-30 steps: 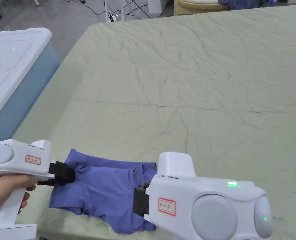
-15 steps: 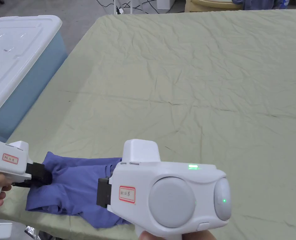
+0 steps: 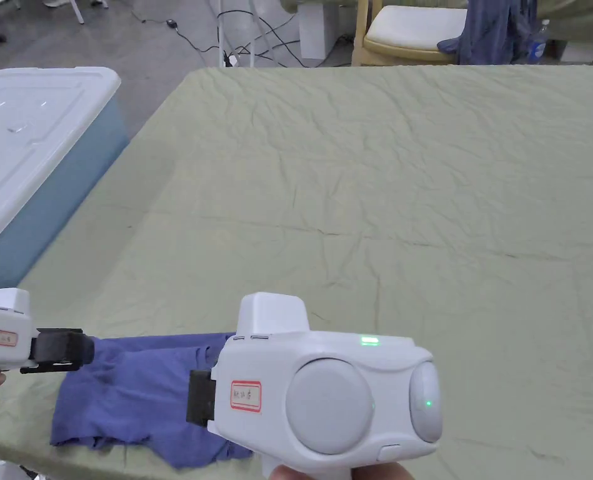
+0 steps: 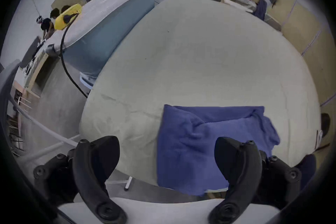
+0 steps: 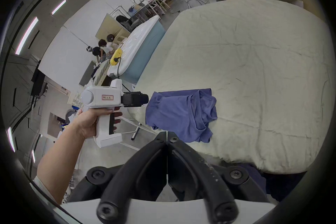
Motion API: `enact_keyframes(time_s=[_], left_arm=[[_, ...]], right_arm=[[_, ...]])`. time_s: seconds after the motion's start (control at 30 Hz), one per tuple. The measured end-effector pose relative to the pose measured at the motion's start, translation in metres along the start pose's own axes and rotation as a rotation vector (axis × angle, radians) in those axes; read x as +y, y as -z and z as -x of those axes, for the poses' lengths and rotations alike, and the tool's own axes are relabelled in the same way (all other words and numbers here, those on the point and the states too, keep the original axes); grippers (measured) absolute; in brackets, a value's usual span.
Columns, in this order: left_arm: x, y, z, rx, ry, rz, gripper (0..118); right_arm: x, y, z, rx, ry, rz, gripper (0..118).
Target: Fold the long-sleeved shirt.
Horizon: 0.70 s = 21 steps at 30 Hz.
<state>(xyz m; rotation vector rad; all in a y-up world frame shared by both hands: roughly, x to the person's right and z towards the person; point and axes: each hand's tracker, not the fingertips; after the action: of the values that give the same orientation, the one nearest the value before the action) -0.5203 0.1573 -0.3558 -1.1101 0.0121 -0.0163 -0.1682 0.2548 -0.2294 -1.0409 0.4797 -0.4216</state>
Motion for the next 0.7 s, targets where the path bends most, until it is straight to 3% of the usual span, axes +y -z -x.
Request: enact_keyframes(time_s=[0.23, 0.27, 0.33, 0.43, 0.53, 0.63, 0.7], left_arm=[[-0.001, -0.058, -0.037, 0.011, 0.06, -0.069, 103], [-0.002, -0.07, -0.044, -0.011, 0.057, -0.058, 79], [-0.002, -0.097, -0.058, -0.049, 0.117, -0.047, 0], [-0.016, -0.14, -0.095, -0.011, 0.275, -0.206, 2], [-0.037, -0.186, -0.137, -0.021, 0.327, -0.384, 2], [-0.057, -0.227, -0.173, -0.176, 0.181, -0.543, 2], [-0.072, -0.249, -0.197, -0.273, 0.127, -0.613, 2]], right_arm=[[-0.016, -0.056, -0.011, -0.009, 0.015, -0.073, 3], [-0.018, -0.065, -0.014, -0.016, 0.03, -0.089, 3], [-0.022, -0.083, -0.021, -0.027, 0.054, -0.125, 3], [-0.027, -0.115, -0.038, -0.05, 0.07, -0.204, 3], [-0.033, -0.151, -0.061, -0.115, 0.12, -0.301, 3], [-0.04, -0.183, -0.079, -0.219, 0.237, -0.356, 3], [-0.046, -0.205, -0.089, -0.223, 0.202, -0.398, 3]])
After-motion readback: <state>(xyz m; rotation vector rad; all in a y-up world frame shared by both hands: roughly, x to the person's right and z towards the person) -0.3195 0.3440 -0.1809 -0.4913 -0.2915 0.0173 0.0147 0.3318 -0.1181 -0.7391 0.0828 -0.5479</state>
